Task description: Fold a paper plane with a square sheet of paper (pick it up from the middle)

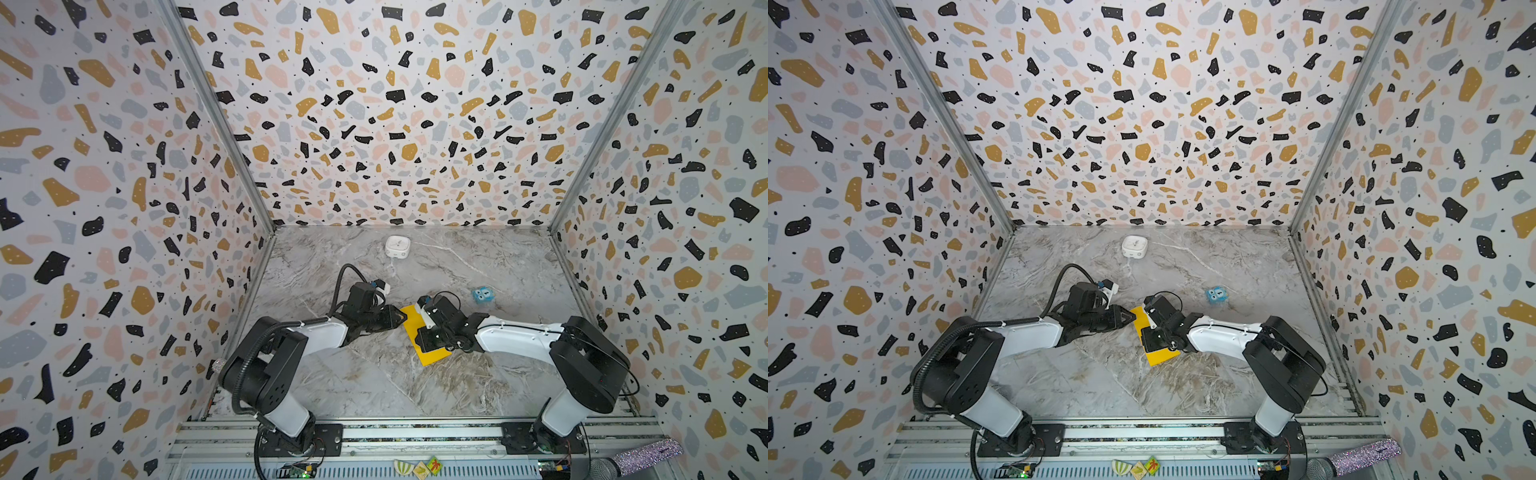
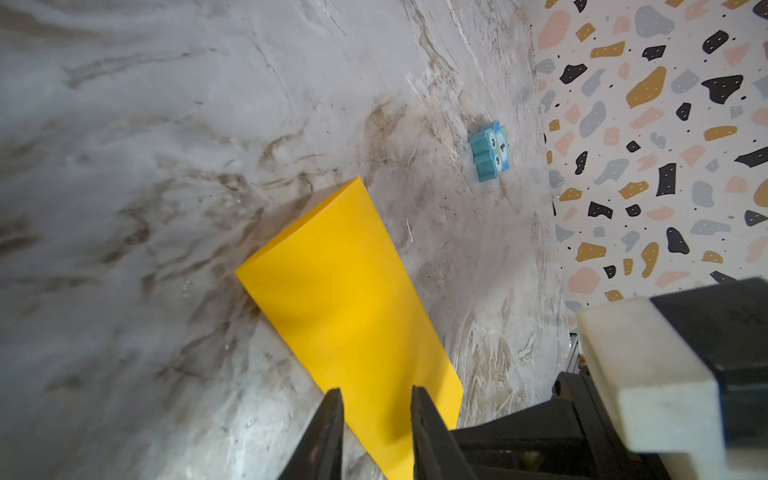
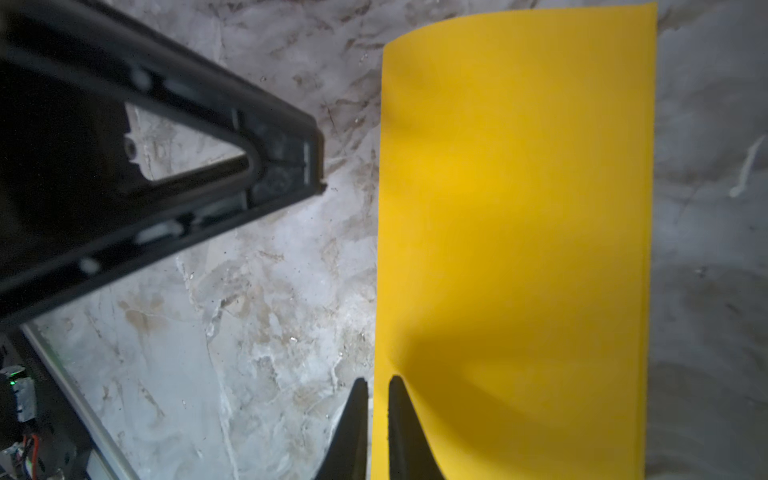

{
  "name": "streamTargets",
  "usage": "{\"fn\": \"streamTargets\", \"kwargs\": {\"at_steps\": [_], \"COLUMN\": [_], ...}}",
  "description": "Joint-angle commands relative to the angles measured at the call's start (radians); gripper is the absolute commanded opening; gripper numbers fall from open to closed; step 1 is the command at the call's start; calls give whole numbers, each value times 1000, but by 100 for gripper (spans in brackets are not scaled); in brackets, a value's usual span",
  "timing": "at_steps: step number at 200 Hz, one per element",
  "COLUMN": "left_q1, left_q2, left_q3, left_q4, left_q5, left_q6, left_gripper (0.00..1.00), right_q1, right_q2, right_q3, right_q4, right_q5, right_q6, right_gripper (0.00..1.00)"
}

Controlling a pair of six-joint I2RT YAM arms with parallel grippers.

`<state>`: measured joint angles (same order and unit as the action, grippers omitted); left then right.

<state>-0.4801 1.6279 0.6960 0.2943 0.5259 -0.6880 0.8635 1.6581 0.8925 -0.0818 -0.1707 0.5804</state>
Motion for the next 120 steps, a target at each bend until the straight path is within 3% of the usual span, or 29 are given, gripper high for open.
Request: {"fn": "streamTargets", "kwargs": {"at_steps": [1, 120], "left_q1": [-6, -17], "left_q2": [38, 192], "left_q3": [37, 82], "left_q4": [43, 23], "left_q5": [32, -22], "left_q6": [31, 65], "left_gripper": [23, 8], "right_q1": [-1, 1], "right_q2": [7, 88], "right_q3": [35, 87], "right_q4": [24, 14], "right_q5": [7, -20], "right_q6": [27, -8], "right_gripper": [12, 8]}}
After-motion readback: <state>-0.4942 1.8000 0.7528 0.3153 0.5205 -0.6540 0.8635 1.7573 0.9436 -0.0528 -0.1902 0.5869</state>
